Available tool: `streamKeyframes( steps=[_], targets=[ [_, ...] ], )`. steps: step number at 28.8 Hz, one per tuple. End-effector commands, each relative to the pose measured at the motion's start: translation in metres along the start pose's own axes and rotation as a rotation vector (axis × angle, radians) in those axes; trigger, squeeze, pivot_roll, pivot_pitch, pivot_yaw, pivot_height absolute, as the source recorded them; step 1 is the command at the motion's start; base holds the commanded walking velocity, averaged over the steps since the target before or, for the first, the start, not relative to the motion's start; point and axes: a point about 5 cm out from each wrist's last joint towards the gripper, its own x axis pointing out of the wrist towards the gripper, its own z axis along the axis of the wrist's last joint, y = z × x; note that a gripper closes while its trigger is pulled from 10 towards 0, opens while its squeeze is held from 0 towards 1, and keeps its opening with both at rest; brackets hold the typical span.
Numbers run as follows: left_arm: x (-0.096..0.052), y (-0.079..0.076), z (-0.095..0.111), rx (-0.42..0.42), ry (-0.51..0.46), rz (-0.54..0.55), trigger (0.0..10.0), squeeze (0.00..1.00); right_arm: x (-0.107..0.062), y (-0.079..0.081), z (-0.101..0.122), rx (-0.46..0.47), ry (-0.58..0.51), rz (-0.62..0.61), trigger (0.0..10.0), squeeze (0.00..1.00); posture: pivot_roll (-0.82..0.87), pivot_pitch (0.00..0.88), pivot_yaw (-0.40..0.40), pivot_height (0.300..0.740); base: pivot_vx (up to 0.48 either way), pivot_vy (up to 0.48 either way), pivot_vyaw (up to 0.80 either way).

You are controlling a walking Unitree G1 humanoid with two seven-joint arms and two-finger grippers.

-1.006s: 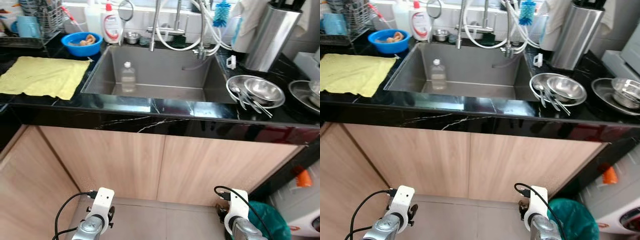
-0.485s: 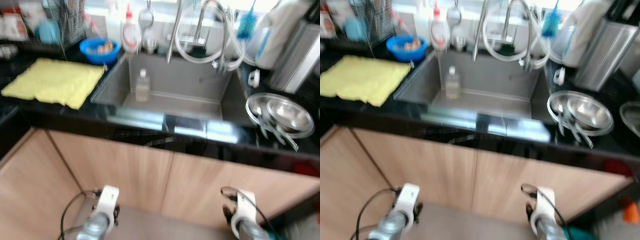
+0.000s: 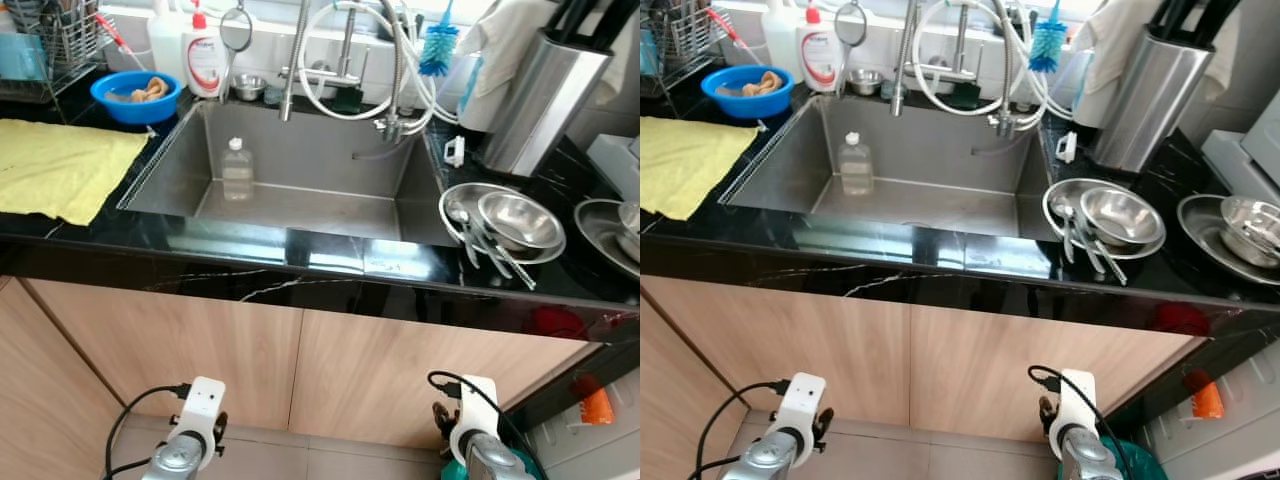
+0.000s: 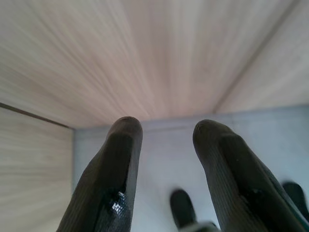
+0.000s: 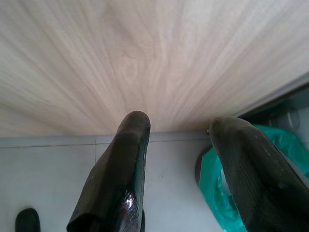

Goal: Kitchen organization

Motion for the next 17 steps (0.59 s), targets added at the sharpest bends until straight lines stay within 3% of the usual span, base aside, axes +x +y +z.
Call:
streamKeyframes(
  steps=[1, 4, 8, 10, 13, 17],
  targets=[
    [-0.002, 0.002, 0.002, -0.007, -0.05, -0.009, 10.0, 0.0, 0.0, -0.003, 0.006, -0.022, -0.032, -0.006, 10.0, 0.0, 0.05, 0.0, -0.105, 0.74, 0.0, 0.0, 0.0],
    [-0.005, 0.01, 0.005, 0.02, -0.118, -0.009, 10.0, 0.0, 0.0, -0.004, 0.006, -0.069, -0.042, -0.011, 10.0, 0.0, 0.04, 0.0, -0.108, 0.74, 0.0, 0.0, 0.0],
    [-0.01, 0.019, 0.002, 0.024, -0.152, 0.005, 10.0, 0.0, 0.0, -0.005, 0.006, -0.056, -0.045, -0.022, 10.0, 0.0, 0.04, 0.0, -0.109, 0.74, 0.0, 0.0, 0.0],
    [-0.015, 0.025, -0.002, 0.03, -0.167, 0.013, 10.0, 0.0, -0.006, -0.028, 0.024, -0.072, -0.211, -0.025, 10.0, 0.0, 0.03, 0.0, -0.108, 0.74, 0.0, 0.0, 0.0],
    [-0.022, 0.035, -0.006, 0.019, -0.199, 0.042, 10.0, 0.0, -0.029, -0.048, 0.015, -0.095, -0.364, -0.025, 10.0, 0.0, 0.02, 0.0, -0.106, 0.74, 0.0, 0.0, 0.0],
    [-0.03, 0.039, -0.015, 0.008, -0.212, 0.041, 10.0, 0.0, -0.044, -0.049, 0.002, -0.083, -0.379, -0.029, 10.0, 0.0, 0.03, 0.0, -0.11, 0.74, 0.0, 0.0, 0.0]
  ],
)
